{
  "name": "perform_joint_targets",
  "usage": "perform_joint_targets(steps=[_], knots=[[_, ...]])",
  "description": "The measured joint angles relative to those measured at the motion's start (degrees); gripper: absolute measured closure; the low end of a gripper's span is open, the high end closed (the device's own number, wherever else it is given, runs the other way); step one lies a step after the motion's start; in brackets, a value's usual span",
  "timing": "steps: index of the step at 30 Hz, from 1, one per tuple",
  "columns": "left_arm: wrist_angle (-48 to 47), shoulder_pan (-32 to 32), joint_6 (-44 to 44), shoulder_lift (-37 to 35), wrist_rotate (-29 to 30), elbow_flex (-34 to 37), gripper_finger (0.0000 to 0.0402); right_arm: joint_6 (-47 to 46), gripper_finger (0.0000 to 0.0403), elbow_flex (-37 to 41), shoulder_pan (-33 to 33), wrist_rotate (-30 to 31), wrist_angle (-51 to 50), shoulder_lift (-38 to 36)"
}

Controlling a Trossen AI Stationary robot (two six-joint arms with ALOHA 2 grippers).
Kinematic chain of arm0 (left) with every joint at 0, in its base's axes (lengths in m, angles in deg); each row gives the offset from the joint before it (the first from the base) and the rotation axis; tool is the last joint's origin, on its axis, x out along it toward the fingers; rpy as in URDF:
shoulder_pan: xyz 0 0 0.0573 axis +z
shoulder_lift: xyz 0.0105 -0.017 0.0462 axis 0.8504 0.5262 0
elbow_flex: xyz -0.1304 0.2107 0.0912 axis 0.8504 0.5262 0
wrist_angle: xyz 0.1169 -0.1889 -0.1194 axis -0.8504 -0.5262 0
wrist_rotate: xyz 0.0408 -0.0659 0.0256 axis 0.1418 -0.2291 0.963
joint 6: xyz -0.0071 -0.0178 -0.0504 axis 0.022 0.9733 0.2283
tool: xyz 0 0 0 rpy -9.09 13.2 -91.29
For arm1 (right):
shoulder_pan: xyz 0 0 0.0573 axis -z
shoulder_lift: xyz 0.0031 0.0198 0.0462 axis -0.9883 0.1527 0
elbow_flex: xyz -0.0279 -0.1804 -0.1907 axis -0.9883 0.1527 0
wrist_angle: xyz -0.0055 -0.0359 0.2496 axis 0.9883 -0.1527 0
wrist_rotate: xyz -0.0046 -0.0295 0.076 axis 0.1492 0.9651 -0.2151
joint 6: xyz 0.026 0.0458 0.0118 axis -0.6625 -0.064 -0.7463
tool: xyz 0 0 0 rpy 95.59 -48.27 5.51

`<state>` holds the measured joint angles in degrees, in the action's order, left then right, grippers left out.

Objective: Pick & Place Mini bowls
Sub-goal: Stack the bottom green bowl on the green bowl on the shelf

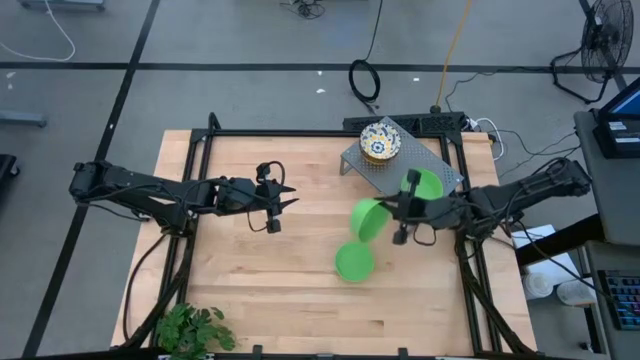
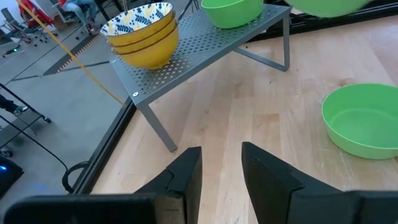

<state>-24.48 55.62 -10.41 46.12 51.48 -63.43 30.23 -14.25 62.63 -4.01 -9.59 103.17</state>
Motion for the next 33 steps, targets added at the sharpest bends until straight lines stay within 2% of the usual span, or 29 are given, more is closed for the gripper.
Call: perform_joint_targets(steps=[10, 16, 26, 30, 33], knots=[[0.0, 0.0, 0.0, 0.0, 0.0, 0.0, 0.0284, -0.1, 0.0403, 0.0, 0.6, 12.0, 2.2, -2.4], [0.0, 0.0, 0.0, 0.0, 0.0, 0.0, 0.0284, 2.0, 0.0403, 0.0, 1.1, 16.0, 2.9, -3.1], [0.0, 0.0, 0.0, 0.0, 0.0, 0.0, 0.0284, 14.0, 0.0403, 0.0, 8.1, 15.8, 15.8, -3.1], [-0.1, 0.0, 0.0, 0.0, 0.0, 0.0, 0.0284, 18.8, 0.0403, 0.0, 10.9, 13.6, 22.2, -4.3], [-0.1, 0.0, -0.2, 0.0, 0.0, 0.0, 0.0284, 19.9, 0.0403, -2.0, 12.3, 13.1, 23.1, -5.1]])
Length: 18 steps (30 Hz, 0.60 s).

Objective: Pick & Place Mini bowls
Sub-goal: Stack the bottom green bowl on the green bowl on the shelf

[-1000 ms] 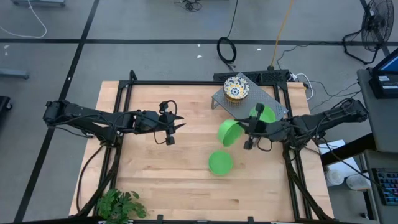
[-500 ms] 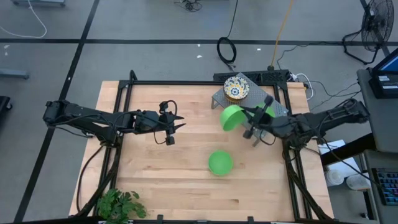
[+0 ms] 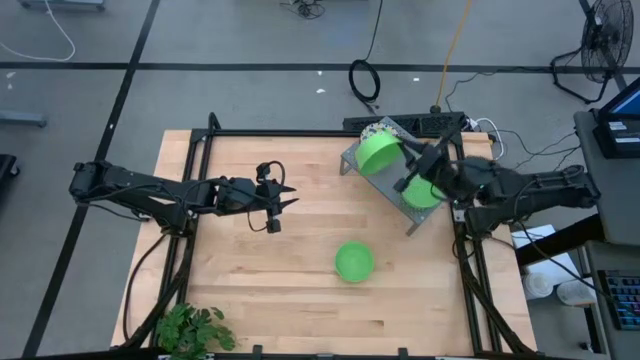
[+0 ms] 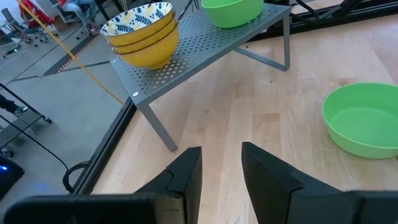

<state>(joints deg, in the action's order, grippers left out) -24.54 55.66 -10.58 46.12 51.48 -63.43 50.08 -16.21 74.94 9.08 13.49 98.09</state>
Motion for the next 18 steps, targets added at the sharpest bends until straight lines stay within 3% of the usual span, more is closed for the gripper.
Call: perform_joint_targets(steps=[6, 13, 18], knots=[[0.0, 0.4, 0.0, 0.0, 0.0, 0.0, 0.0284, 2.1, 0.0403, -9.7, 2.5, 0.6, -8.1, 0.8], [0.0, 0.8, 0.2, 0.0, 0.0, 0.0, 0.0284, 2.1, 0.0403, -23.2, 3.8, 7.0, -19.7, 2.4], [0.0, 0.8, 0.4, 0.0, 0.0, 0.0, 0.0284, 3.0, 0.0403, -28.3, 3.7, 11.9, -23.1, 2.9]])
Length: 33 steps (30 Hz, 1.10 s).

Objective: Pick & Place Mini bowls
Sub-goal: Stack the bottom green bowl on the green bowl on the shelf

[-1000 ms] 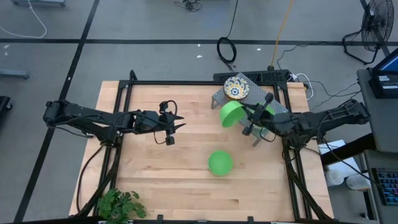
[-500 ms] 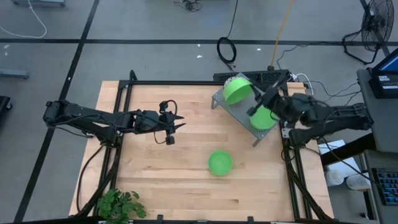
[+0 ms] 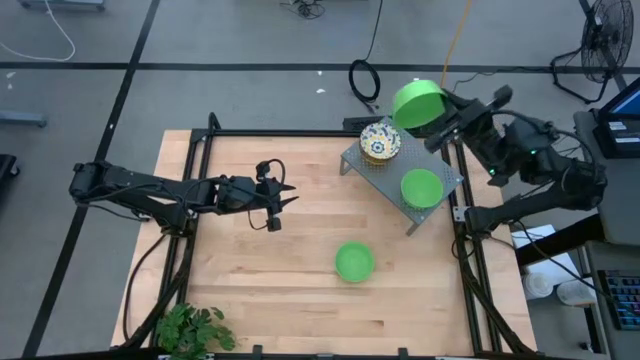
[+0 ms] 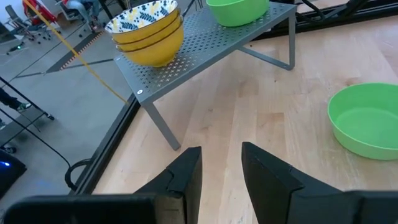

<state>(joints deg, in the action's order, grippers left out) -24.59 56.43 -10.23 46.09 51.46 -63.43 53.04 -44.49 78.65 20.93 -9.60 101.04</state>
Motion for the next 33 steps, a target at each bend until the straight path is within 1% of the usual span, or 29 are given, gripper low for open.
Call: perform_joint_targets(steps=[6, 12, 17, 26, 28, 29, 31, 33], knots=[[0.0, 0.0, 0.5, 0.0, 0.0, 0.0, 0.0284, 4.5, 0.0403, -0.3, 1.8, 8.1, -0.4, 0.3], [0.0, 0.0, 0.5, 0.0, 0.0, 0.0, 0.0284, 7.6, 0.0403, -0.3, 7.5, 13.3, -0.3, 0.3], [0.0, 0.0, 0.5, 0.0, 0.0, 0.0, 0.0284, 10.1, 0.0403, -0.3, 13.5, 13.9, -0.3, 0.3], [-0.4, 0.0, 0.5, 0.0, 0.0, 0.0, 0.0284, 10.2, 0.0403, -0.3, 22.1, 13.9, -2.2, -2.0], [-0.4, 0.0, 0.5, 0.0, 0.0, 0.0, 0.0284, 8.2, 0.0403, -0.3, 22.6, 12.1, -2.8, -2.4], [-0.4, 0.0, 0.5, 0.0, 0.0, 0.0, 0.0284, 6.4, 0.0403, -0.3, 22.6, 9.8, -3.8, -2.7], [-0.4, 0.0, 0.5, 0.0, 0.0, 0.0, 0.0284, 1.6, 0.0403, -0.3, 22.3, 3.0, -6.8, -3.1], [-0.4, 0.0, 0.5, 0.0, 0.0, 0.0, 0.0284, -4.4, 0.0403, -0.3, 22.4, -5.3, -10.6, -2.8]])
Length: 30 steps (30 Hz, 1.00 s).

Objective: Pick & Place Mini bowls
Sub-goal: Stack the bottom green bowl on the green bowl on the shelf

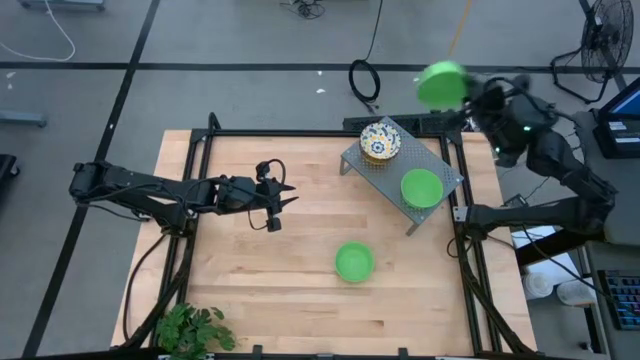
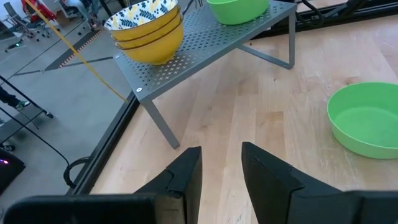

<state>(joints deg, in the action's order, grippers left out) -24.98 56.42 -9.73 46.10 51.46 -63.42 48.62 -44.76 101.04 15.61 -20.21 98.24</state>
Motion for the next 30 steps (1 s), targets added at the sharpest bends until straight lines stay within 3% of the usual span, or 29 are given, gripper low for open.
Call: perform_joint_targets(steps=[3, 7, 15, 23, 30], knots=[[0.0, 0.0, 0.0, 0.0, 0.0, 0.0, 0.0284, -7.5, 0.0403, 0.0, 1.5, -10.8, -4.5, 1.4], [0.0, 0.0, 0.0, 0.0, 0.0, 0.0, 0.0284, -13.7, 0.0403, -0.6, 5.7, -19.4, -10.6, 4.0], [0.1, 0.0, -0.2, 0.0, 0.0, 0.0, 0.0284, -24.3, 0.0403, -6.6, 20.1, -39.8, -27.9, 11.6], [0.1, 0.0, -0.1, 0.0, 0.0, 0.0, 0.0284, -26.5, 0.0403, -8.7, 28.1, -52.7, -39.6, 14.1], [0.1, 0.0, -0.1, 0.0, 0.0, 0.0, 0.0284, -26.4, 0.0403, -8.8, 28.6, -54.7, -49.9, 13.8]])
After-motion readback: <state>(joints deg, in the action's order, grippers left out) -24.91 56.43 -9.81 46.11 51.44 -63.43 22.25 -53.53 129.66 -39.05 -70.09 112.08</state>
